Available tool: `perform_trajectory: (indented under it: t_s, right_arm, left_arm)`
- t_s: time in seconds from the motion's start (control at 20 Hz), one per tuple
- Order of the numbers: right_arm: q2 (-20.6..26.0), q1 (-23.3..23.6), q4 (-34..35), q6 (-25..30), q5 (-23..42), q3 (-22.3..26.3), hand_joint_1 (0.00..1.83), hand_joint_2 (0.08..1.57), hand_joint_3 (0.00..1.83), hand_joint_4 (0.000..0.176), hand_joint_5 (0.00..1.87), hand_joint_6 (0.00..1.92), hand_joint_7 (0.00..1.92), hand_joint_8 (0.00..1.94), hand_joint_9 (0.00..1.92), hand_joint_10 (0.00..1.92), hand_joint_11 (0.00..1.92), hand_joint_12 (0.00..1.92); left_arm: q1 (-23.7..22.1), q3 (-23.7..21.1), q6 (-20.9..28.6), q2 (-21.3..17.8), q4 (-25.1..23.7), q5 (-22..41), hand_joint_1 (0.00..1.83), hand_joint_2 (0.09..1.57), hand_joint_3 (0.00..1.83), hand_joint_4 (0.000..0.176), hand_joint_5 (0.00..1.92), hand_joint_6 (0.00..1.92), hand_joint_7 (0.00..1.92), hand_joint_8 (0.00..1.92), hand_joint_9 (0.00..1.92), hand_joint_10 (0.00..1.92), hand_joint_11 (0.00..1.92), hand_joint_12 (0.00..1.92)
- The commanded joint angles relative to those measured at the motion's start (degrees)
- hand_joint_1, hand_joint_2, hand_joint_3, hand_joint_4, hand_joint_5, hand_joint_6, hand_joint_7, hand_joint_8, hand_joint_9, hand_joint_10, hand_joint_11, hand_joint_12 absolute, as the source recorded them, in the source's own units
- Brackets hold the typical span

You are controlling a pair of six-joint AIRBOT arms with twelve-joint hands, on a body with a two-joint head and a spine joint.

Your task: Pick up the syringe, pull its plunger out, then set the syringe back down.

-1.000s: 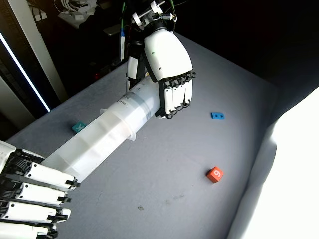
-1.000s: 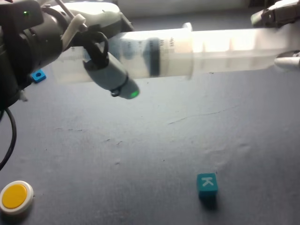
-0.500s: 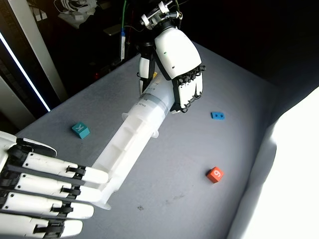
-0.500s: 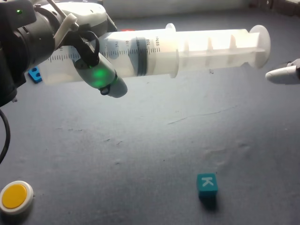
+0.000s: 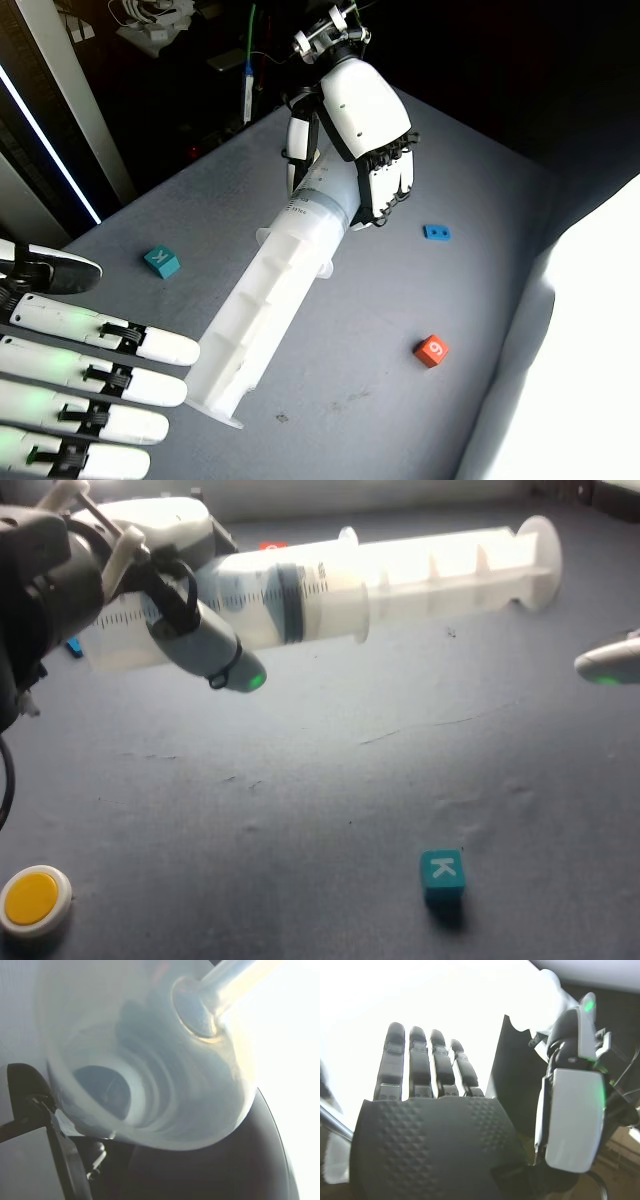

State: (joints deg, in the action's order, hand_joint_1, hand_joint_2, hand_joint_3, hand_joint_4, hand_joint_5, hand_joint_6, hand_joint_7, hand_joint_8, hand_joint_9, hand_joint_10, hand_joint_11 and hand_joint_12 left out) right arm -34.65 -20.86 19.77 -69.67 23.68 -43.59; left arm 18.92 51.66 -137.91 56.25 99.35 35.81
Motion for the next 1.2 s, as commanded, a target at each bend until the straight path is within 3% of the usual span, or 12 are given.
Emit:
perform_trajectory:
  t_s: [0.0,0.15,0.3,0.5,0.55,0.85,1.15]
  right_arm:
    - [1.1,0.8,-0.1,0.0,6.6,-0.2,0.62,0.91,0.0,0.0,0.0,0.0,0.04,0.0,0.06,0.0,0.0,0.26]
    - [2.6,-0.4,-0.1,1.0,8.8,-0.1,0.6,0.92,0.0,0.0,0.0,0.0,0.03,0.0,0.04,0.0,0.0,0.21]
    - [2.2,-0.8,-0.1,2.7,10.4,-0.1,0.63,0.9,0.0,0.0,0.02,0.0,0.07,0.01,0.09,0.01,0.0,0.32]
    - [0.7,-2.9,-0.1,3.0,14.9,-0.1,0.66,0.91,0.0,0.0,0.0,0.0,0.05,0.0,0.08,0.0,0.0,0.31]
    - [0.6,-3.4,-0.1,3.0,15.8,-0.1,0.67,0.91,0.0,0.0,0.0,0.0,0.05,0.0,0.08,0.0,0.0,0.31]
    - [0.1,-4.4,-1.5,3.0,15.7,-0.1,0.67,0.92,0.0,0.0,0.0,0.0,0.05,0.0,0.08,0.0,0.0,0.32]
    - [-0.3,-4.7,-1.6,3.0,15.8,-0.1,0.64,0.92,0.0,0.0,0.0,0.0,0.05,0.0,0.08,0.0,0.0,0.35]
  left_arm:
    - [0.1,0.2,2.5,-0.7,-5.1,0.2,1.2,1.17,0.0,0.0,0.87,1.04,0.88,1.3,0.76,1.15,0.56,1.53]
    - [3.5,0.2,8.6,-1.0,-9.5,0.2,1.2,1.18,0.0,0.0,0.84,1.07,0.87,1.32,0.75,1.15,0.56,1.53]
    - [6.5,0.2,13.3,-1.0,-12.3,0.2,1.21,1.17,0.0,0.0,0.88,0.98,0.88,1.35,0.75,1.19,0.56,1.58]
    - [11.5,0.8,22.7,-1.0,-18.9,0.2,1.2,1.17,0.0,0.0,0.86,1.05,0.9,1.27,0.77,1.11,0.57,1.49]
    - [12.6,0.9,24.5,-1.0,-19.9,0.2,1.22,1.17,0.0,0.0,0.9,0.93,0.88,1.37,0.74,1.27,0.57,1.65]
    - [18.1,1.5,31.9,-0.6,-24.8,1.5,1.23,1.17,0.0,0.0,0.89,0.94,0.9,1.35,0.76,1.18,0.57,1.54]
    - [23.6,2.5,41.8,1.0,-31.4,3.4,1.24,1.16,0.0,0.0,0.91,0.91,0.92,1.32,0.76,1.24,0.57,1.62]
